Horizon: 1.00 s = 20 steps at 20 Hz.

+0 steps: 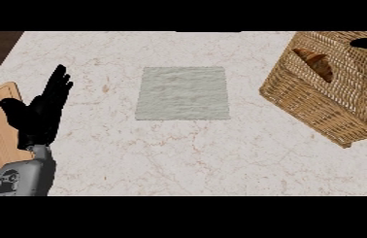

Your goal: Pick the croissant from the placemat and place it in the basket

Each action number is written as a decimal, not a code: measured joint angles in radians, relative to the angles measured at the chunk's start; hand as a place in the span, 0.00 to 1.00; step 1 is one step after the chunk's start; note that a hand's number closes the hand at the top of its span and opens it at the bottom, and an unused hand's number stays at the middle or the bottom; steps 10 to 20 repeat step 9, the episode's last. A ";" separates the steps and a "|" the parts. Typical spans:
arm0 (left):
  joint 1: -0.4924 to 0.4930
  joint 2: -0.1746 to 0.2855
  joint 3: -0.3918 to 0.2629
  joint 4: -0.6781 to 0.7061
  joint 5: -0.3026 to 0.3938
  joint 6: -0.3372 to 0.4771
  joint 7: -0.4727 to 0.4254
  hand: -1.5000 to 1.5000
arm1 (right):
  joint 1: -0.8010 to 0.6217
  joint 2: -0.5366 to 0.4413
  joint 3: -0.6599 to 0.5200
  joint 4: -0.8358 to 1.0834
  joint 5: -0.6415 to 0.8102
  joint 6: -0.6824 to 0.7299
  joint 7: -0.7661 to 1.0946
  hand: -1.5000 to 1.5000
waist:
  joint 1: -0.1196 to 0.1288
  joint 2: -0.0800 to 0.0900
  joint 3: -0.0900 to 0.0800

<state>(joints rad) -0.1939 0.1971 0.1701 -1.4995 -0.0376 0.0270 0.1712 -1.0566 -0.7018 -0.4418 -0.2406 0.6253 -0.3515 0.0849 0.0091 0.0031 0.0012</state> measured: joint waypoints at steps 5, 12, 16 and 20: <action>-0.009 -0.014 -0.004 0.031 -0.017 0.020 -0.018 0.50 | 0.100 -0.064 -0.082 -0.043 -0.108 0.090 -0.071 0.00 | -0.014 -0.003 -0.001; -0.005 -0.003 0.003 0.019 -0.012 0.014 0.000 0.50 | 0.193 -0.094 -0.116 -0.101 -0.176 0.167 -0.122 0.00 | -0.015 -0.005 -0.001; -0.005 -0.003 0.003 0.019 -0.012 0.014 0.000 0.50 | 0.193 -0.094 -0.116 -0.101 -0.176 0.167 -0.122 0.00 | -0.015 -0.005 -0.001; -0.005 -0.003 0.003 0.019 -0.012 0.014 0.000 0.50 | 0.193 -0.094 -0.116 -0.101 -0.176 0.167 -0.122 0.00 | -0.015 -0.005 -0.001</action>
